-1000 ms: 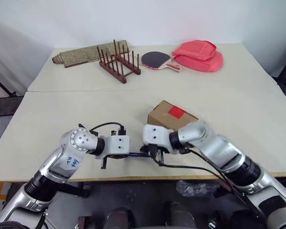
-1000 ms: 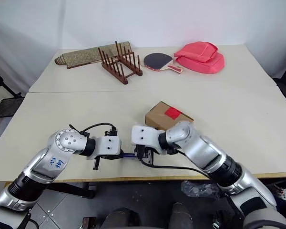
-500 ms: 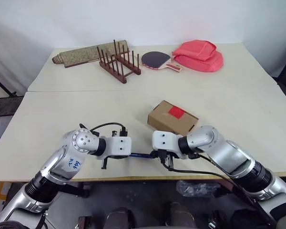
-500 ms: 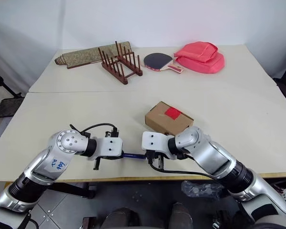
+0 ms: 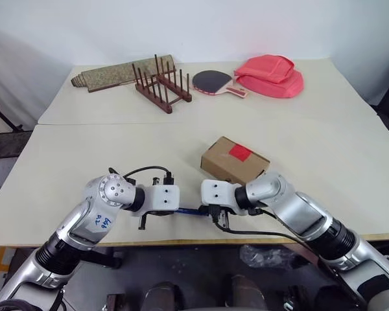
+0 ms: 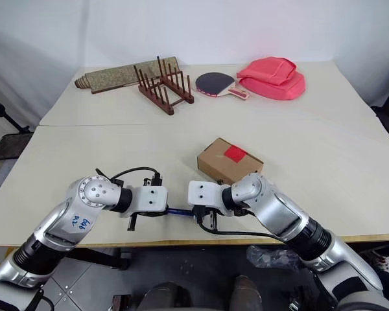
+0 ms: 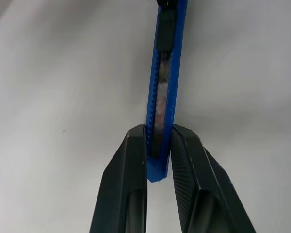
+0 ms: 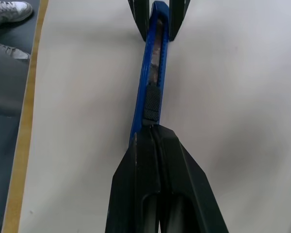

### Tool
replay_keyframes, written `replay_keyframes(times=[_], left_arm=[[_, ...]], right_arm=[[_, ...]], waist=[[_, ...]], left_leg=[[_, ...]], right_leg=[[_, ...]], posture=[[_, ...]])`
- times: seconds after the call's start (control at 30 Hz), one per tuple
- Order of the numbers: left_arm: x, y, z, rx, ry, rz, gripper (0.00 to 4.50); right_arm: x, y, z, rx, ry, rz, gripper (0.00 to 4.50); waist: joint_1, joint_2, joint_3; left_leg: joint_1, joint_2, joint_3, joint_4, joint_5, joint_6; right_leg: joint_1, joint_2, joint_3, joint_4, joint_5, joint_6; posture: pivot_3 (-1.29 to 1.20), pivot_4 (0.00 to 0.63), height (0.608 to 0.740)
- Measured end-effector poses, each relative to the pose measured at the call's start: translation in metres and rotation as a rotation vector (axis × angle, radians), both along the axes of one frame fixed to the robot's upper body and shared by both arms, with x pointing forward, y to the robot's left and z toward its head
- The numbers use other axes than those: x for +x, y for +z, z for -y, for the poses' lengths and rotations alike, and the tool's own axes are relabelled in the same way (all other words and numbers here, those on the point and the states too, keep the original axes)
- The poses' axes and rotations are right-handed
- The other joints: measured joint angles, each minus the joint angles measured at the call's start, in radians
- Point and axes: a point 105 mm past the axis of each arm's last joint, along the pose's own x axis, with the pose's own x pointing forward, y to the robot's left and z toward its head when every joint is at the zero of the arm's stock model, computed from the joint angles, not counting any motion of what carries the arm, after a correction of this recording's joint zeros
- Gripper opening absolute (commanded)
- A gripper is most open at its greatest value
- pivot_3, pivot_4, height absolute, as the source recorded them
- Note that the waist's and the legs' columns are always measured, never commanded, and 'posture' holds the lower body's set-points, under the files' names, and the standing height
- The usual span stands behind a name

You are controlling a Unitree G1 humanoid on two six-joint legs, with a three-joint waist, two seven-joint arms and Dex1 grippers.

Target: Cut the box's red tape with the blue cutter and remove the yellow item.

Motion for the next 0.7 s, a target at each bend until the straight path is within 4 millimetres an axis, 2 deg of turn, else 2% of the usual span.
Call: replay_keyframes(times=[0.3, 0.53, 0.67, 0.7], left_arm=[[0.0, 0.0, 0.0, 0.007, 0.001, -0.004, 0.59], [0.001, 0.001, 0.001, 0.004, 0.001, 0.001, 0.59], [0.001, 0.0, 0.0, -0.019, 0.001, 0.024, 0.59], [0.001, 0.0, 0.0, -0.026, -0.001, 0.034, 0.59]], right_arm=[[0.002, -0.001, -0.016, 0.027, 0.018, -0.004, 0.05], [0.002, 0.003, -0.011, 0.04, -0.009, -0.042, 0.05], [0.006, 0.036, 0.003, 0.172, -0.109, -0.121, 0.05], [0.005, 0.047, 0.006, 0.21, -0.127, -0.149, 0.42]], waist=[[0.0, 0.0, 0.0], [0.001, 0.001, 0.0], [0.001, 0.001, 0.0], [0.001, 0.001, 0.0]], left_leg=[[0.0, 0.0, 0.0, 0.0, 0.0, 0.0], [0.0, 0.0, 0.0, 0.0, 0.0, 0.0], [-0.001, 0.0, -0.001, 0.0, 0.0, 0.001], [-0.001, 0.0, -0.001, 0.0, 0.0, 0.001]], right_leg=[[0.0, 0.0, 0.0, 0.0, 0.0, 0.0], [0.0, 0.0, 0.0, 0.0, 0.0, 0.0], [0.0, -0.001, 0.0, 0.0, 0.0, 0.0], [0.0, -0.001, 0.0, 0.0, 0.0, 0.0]], posture=[[0.0, 0.15, 0.74], [0.0, 0.15, 0.74], [0.0, 0.15, 0.74], [0.0, 0.15, 0.74]])
